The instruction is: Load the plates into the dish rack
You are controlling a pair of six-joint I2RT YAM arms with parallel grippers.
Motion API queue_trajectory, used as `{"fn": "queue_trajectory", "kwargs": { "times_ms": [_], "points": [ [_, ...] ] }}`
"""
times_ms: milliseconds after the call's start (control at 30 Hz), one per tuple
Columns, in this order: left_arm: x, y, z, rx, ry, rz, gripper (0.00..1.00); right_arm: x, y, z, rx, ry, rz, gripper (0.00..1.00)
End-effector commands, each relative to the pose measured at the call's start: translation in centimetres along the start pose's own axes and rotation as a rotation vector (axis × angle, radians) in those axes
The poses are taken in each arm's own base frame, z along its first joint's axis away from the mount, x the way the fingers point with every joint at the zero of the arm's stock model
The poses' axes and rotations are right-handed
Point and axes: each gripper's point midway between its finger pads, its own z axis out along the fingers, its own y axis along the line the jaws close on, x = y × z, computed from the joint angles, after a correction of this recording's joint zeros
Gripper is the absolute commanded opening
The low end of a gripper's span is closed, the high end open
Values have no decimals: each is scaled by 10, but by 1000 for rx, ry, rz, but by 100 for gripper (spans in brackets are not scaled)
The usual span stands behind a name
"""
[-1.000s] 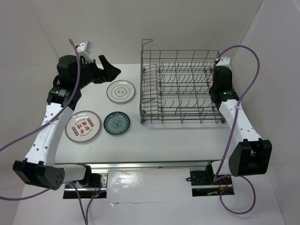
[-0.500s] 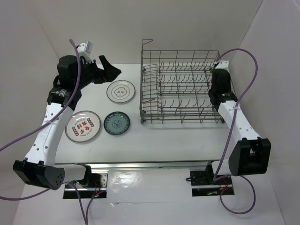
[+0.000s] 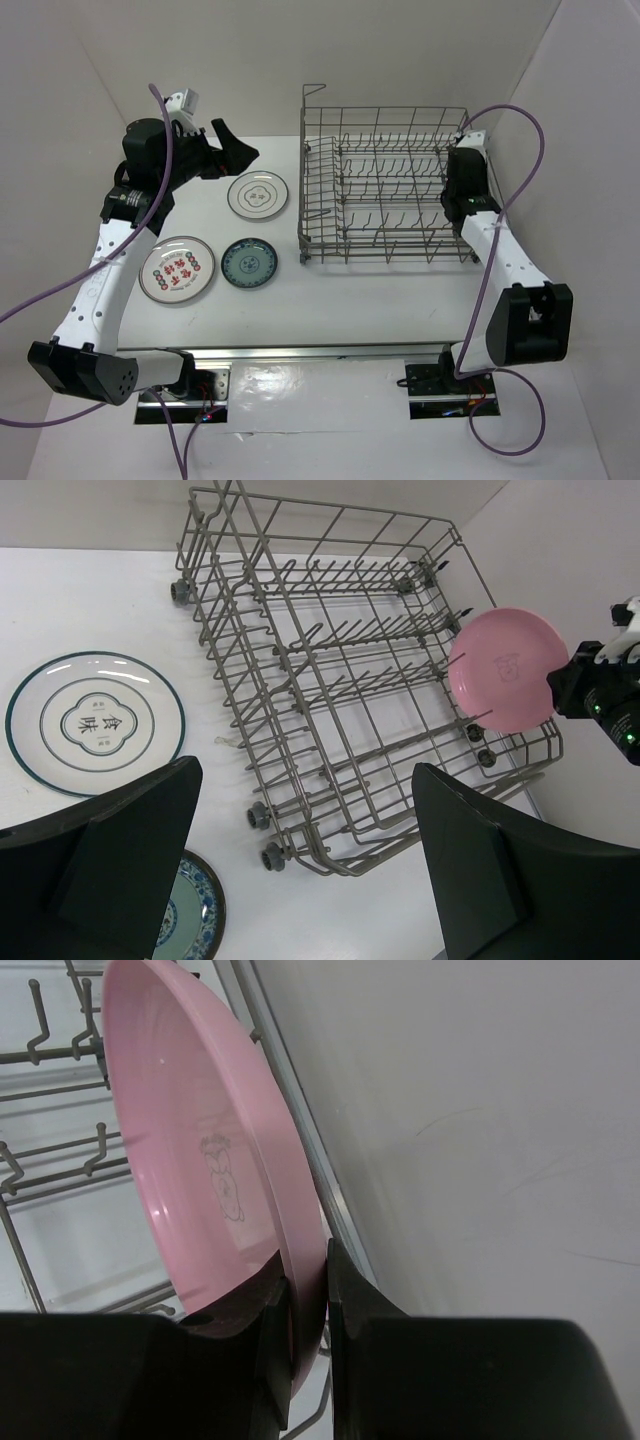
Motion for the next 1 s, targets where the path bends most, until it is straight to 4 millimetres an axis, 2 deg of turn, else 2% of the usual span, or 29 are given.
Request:
{"fn": "queue_trajectory", "kwargs": {
  "times_ms": [0, 67, 100, 167, 267, 300, 333, 433, 467, 500, 600, 633, 667, 700, 800, 933, 967],
  "points": [
    [-18, -8, -9, 24, -70, 53, 100, -18, -1, 4, 32, -50, 74, 20],
    [-16, -6, -9, 13, -66, 50, 100, -9, 6, 10, 26, -21, 49, 21],
    [-16, -6, -9, 12, -66, 50, 100, -15, 8, 8, 20, -34, 64, 21],
    [-14, -3, -6, 8, -56, 46, 100, -15, 14, 12, 8, -25, 63, 22],
    [-12, -1, -3, 5, -49, 43, 100, -21, 11, 11, 9, -32, 69, 25],
    [-12, -1, -3, 5, -49, 43, 100, -21, 11, 11, 9, -32, 69, 33],
    [-9, 0, 1, 9, -36, 39, 100, -23, 10, 10, 9, -31, 68, 50],
    [-9, 0, 1, 10, -36, 39, 100, -33, 3, 6, 26, -46, 84, 56],
    [-8, -2, 1, 19, -31, 39, 100, -37, 1, 5, 27, -53, 90, 73],
    [-8, -2, 1, 19, -31, 39, 100, -34, 0, 5, 34, -42, 93, 79],
    [-5, -1, 3, 24, -20, 36, 100, -47, -12, -2, 59, -55, 118, 97],
    [-5, -1, 3, 24, -20, 36, 100, -49, -9, -3, 52, -59, 115, 99],
    [-5, -1, 3, 24, -20, 36, 100, -59, -18, -9, 70, -77, 135, 99],
    [-5, -1, 3, 24, -20, 36, 100, -59, -17, -11, 76, -78, 133, 99],
    [-1, 5, 10, 7, -6, 19, 100, -84, -41, -29, 107, -125, 192, 99],
    [5, 19, 19, -50, 19, -22, 100, -119, -54, -66, 67, -202, 276, 99],
    [13, 27, 26, -73, 45, -43, 100, -125, -51, -83, 32, -220, 295, 99]
  ]
}}
